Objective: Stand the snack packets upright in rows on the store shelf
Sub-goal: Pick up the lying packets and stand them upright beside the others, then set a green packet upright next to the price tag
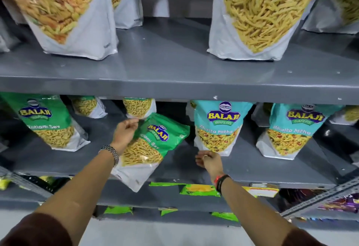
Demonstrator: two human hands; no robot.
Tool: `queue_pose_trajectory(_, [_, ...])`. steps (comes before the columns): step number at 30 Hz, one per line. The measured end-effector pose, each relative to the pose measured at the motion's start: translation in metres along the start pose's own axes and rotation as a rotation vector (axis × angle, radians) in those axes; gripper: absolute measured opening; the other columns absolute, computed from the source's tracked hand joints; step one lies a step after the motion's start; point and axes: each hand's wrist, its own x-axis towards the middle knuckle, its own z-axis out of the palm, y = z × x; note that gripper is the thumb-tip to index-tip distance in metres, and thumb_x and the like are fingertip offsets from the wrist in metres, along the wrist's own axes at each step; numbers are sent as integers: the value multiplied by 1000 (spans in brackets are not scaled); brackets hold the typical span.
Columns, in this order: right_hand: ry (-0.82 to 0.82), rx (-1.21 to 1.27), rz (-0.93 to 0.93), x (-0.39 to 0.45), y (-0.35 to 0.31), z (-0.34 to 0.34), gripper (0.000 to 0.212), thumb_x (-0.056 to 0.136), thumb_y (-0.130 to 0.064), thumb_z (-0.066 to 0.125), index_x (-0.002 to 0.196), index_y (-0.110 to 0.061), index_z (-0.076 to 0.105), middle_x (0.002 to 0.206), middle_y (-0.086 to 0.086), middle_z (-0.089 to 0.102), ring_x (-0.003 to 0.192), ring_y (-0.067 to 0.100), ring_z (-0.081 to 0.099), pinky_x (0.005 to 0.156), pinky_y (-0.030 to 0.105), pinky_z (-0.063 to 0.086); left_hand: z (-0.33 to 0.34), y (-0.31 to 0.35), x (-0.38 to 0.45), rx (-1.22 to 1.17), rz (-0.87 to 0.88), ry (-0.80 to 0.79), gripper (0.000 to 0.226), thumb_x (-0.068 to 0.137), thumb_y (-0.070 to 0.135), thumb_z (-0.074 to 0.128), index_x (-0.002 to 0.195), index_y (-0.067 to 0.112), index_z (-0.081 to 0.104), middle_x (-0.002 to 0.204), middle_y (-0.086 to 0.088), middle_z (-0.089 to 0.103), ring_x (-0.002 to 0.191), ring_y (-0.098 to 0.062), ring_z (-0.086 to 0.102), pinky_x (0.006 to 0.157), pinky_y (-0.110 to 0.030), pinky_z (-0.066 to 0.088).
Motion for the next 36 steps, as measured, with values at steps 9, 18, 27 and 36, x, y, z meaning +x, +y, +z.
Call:
queue_pose_trajectory(9, [-9, 10, 163, -11, -2, 119, 28, 87, -28, 56, 89, -2, 65, 74, 13, 66, 66, 29, 62, 64, 37, 56, -33, -36, 23, 138, -299, -314, 41, 91, 25, 54, 120, -4, 59, 124, -20, 61, 90, -25, 62, 73, -25, 50])
queue_pose_trajectory(18, [194, 173, 123, -43, 3, 129, 30, 89, -17, 52, 109, 4, 59, 103, 24, 69, 80, 33, 66, 76, 48, 58, -55, -41, 19, 114, -93, -411, 24, 86, 32, 60, 93, 13, 73, 89, -6, 68, 85, -16, 60, 70, -28, 48])
queue_pose_trajectory(27, [61, 293, -147, -83, -27, 118, 14, 93, -14, 48, 92, -8, 60, 101, 15, 67, 82, 25, 64, 50, 24, 56, -95, -28, -13, -248, -156, -458, 38, 86, 29, 61, 116, 7, 64, 99, -7, 71, 86, -22, 66, 77, -32, 51])
queue_pose_trajectory(36, [41, 201, -364, -78, -51, 142, 34, 95, -9, 42, 63, -20, 50, 87, 9, 61, 86, 22, 56, 75, 37, 49, -107, -15, -15, -353, -96, -370, 34, 91, 16, 54, 123, 3, 57, 108, -6, 63, 59, 7, 67, 57, -8, 52])
